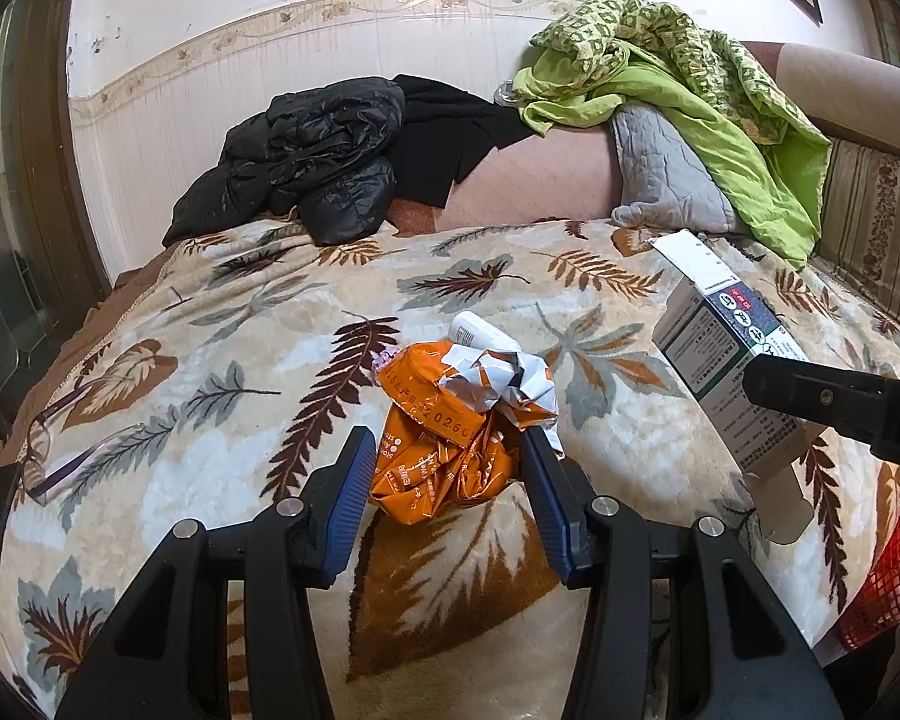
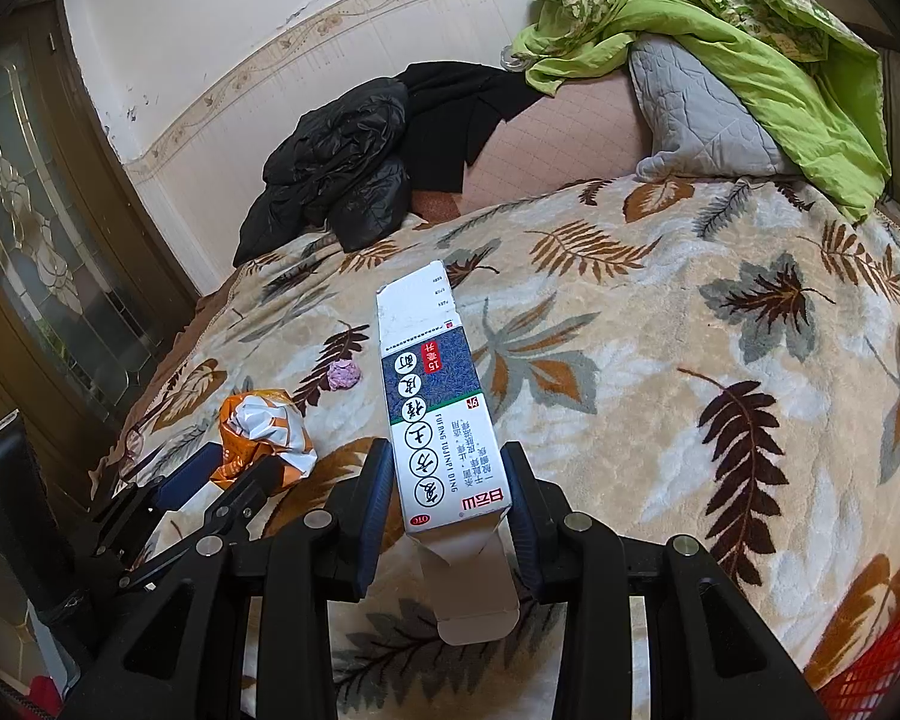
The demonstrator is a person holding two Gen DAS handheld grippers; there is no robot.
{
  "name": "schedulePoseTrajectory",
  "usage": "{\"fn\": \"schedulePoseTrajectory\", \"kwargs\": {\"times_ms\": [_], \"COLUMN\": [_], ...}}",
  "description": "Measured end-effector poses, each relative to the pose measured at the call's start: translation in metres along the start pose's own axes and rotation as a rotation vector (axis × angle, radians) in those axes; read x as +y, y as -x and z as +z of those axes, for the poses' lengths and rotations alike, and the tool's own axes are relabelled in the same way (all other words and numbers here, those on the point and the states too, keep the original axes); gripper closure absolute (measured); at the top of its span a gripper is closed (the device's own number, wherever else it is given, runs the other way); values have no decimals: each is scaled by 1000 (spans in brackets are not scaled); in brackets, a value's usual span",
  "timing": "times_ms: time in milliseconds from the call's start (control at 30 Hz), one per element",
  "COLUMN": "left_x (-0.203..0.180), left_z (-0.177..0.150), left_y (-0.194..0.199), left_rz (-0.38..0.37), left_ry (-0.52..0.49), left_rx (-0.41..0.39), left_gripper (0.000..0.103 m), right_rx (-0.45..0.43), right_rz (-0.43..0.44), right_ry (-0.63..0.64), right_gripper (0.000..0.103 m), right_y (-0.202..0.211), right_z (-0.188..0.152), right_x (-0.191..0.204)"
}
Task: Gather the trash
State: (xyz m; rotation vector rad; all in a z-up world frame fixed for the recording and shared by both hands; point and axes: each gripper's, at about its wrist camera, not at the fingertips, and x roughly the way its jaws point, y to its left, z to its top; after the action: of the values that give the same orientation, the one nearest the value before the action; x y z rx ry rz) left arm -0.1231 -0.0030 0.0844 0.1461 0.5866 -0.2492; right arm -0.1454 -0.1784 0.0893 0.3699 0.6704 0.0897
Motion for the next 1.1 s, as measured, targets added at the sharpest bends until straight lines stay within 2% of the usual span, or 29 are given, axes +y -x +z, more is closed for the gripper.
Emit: {"fn": "schedulePoseTrajectory", "kwargs": {"times_ms": [900, 1100], "left_x": [-1, -6], "left_z": [0, -2], "left_y": [-1, -1], "left_rz": [0, -19], "left_ry": [1, 0], "left_rx": [4, 3], "left_gripper": [54, 54], "right_rx": [-3, -24], "right_rz": [5, 12], "right_ry": [-8, -40], "right_gripper": [64, 64], "right_y": [1, 13], "right_z": [0, 0], "right_x": [-1, -5]}}
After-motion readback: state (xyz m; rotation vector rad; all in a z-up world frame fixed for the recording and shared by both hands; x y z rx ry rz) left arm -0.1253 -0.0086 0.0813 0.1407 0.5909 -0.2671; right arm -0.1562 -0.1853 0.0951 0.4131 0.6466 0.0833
